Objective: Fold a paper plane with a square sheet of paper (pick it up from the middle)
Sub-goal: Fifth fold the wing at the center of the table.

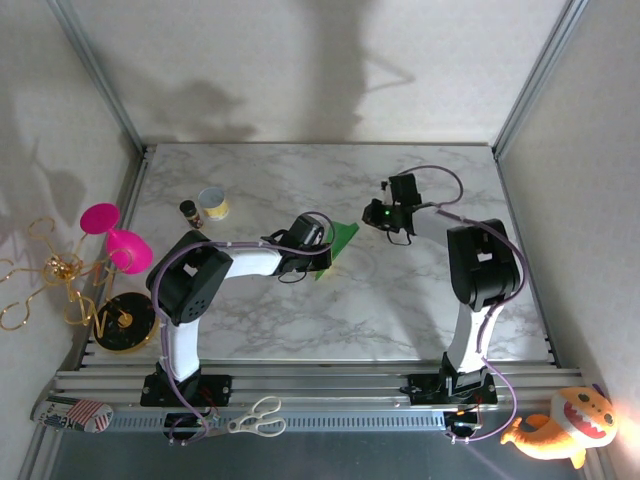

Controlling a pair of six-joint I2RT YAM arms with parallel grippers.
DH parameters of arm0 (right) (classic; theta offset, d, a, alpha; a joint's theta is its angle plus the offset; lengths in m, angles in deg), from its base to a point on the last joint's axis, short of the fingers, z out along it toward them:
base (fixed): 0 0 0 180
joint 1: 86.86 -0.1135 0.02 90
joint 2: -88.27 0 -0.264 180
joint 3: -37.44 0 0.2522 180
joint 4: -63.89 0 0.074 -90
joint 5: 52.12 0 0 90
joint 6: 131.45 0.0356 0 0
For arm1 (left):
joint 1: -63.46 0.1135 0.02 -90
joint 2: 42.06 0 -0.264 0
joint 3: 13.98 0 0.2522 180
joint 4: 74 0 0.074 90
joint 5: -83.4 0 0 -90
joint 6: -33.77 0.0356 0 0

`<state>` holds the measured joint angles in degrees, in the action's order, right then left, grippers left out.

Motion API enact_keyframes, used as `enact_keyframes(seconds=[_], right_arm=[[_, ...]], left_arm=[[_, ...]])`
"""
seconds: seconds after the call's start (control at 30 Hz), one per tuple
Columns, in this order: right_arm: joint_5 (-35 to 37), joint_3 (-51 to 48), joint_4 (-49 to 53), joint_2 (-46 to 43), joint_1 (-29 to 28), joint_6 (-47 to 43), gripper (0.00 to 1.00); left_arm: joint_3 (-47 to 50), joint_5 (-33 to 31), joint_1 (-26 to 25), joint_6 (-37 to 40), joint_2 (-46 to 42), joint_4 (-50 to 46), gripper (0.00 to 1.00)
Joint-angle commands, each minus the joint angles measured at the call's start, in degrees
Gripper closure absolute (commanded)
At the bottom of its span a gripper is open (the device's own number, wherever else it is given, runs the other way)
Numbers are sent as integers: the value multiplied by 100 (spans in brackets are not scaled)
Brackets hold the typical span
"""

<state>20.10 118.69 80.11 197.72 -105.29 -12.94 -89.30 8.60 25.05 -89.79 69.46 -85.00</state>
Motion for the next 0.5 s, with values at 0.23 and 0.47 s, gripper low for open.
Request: enact_keyframes(seconds=[0.23, 0.47], right_arm=[[-650, 77, -13, 516, -609, 60, 92], [-385, 173, 341, 833, -610, -69, 92]], left_arm=[[-130, -58, -70, 275, 104, -1107, 100], [-480, 224, -48, 358, -170, -859, 100]])
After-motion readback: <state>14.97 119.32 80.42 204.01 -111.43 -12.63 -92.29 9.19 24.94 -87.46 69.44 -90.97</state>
